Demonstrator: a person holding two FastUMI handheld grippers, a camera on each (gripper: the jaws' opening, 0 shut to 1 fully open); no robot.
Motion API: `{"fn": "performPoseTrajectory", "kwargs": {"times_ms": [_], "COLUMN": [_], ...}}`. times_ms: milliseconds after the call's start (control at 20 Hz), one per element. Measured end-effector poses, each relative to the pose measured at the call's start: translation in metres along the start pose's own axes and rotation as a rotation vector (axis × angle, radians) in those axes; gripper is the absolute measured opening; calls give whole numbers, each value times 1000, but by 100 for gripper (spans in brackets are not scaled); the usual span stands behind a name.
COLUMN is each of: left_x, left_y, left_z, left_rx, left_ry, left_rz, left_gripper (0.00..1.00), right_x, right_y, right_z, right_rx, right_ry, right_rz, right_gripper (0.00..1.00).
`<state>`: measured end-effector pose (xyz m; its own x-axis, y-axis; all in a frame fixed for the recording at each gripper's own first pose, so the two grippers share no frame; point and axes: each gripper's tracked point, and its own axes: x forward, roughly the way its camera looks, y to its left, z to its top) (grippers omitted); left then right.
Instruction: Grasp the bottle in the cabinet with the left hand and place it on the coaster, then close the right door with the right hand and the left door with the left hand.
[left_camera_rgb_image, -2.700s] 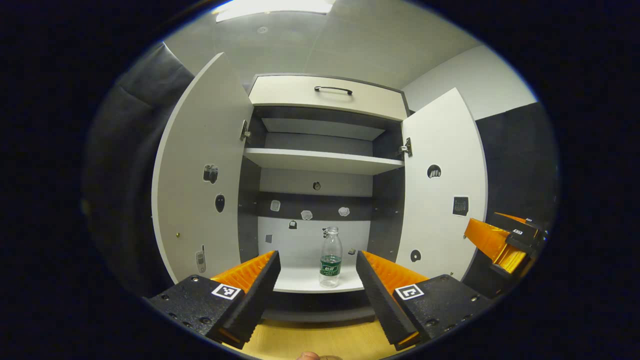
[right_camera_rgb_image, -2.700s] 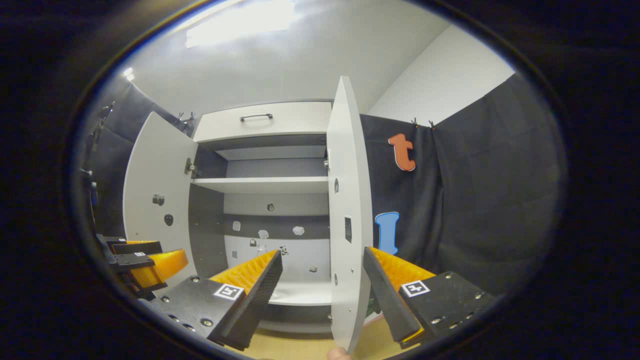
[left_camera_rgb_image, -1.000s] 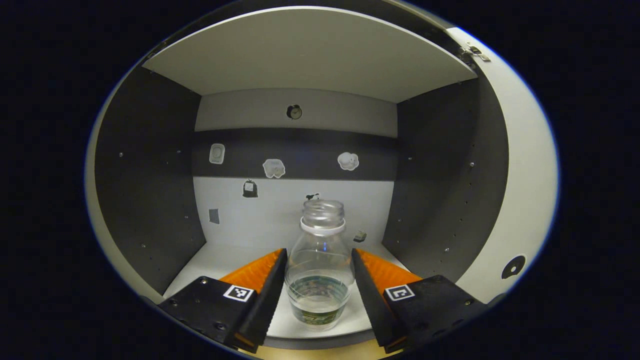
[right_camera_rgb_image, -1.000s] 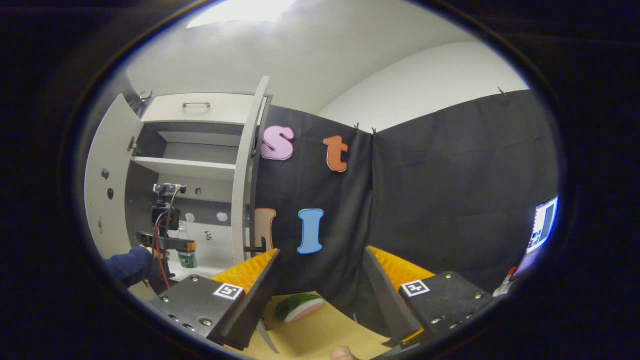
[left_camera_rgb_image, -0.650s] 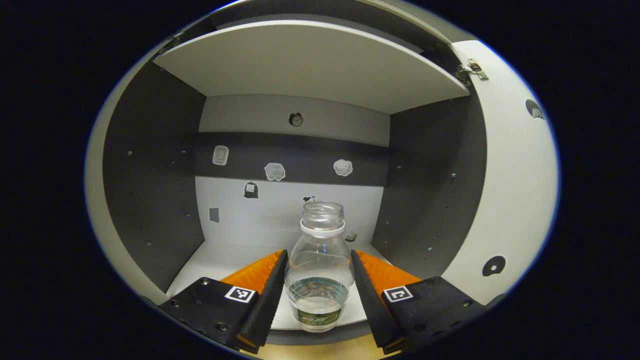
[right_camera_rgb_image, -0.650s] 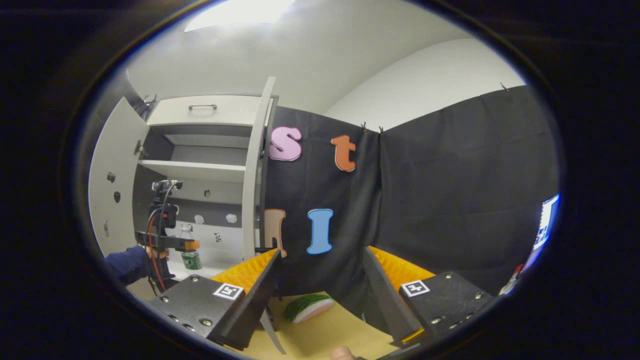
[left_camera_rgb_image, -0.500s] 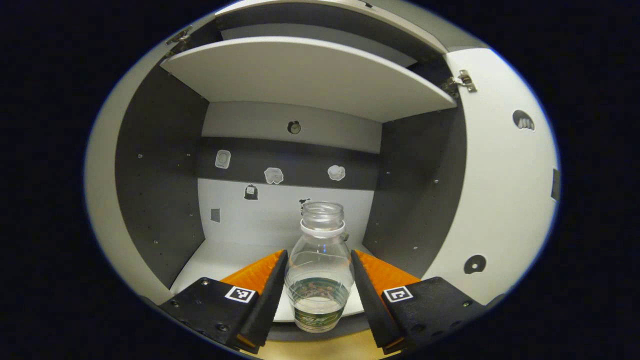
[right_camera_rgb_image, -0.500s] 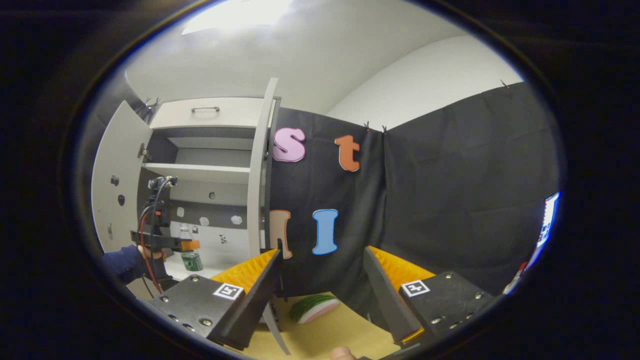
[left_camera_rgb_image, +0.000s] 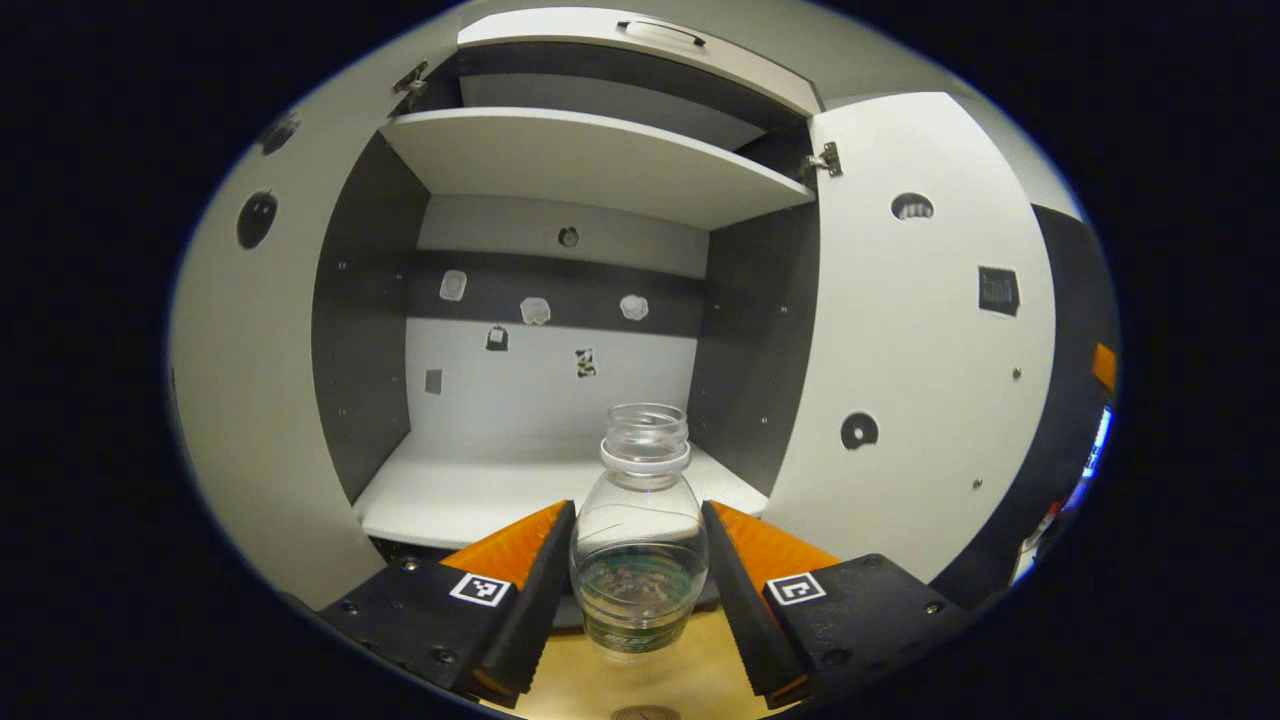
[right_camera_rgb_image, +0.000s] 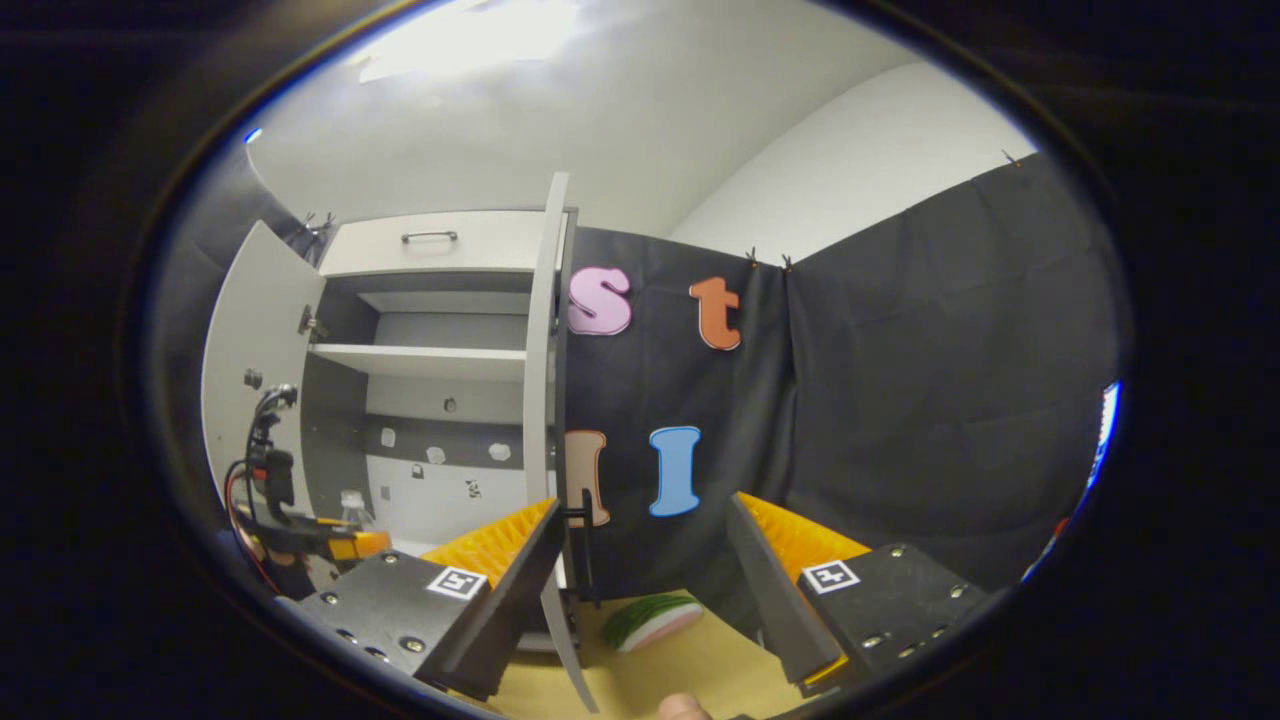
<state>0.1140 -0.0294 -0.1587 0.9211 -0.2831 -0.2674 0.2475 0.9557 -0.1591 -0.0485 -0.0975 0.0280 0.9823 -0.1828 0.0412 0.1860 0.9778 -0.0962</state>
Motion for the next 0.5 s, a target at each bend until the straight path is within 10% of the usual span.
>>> {"fn": "performPoseTrajectory", "kwargs": {"times_ms": [500], "left_x": [-20], "left_y": [3], "left_z": [-144], "left_rx": [-44], "left_ry": [119], "left_rz": [-37], "left_gripper": [79], "right_x": [-11], "right_y": [-9], "right_z": [8], "right_rx": [-16], "right_ry": [-13], "right_rz": [-29], "right_gripper": [99]}}
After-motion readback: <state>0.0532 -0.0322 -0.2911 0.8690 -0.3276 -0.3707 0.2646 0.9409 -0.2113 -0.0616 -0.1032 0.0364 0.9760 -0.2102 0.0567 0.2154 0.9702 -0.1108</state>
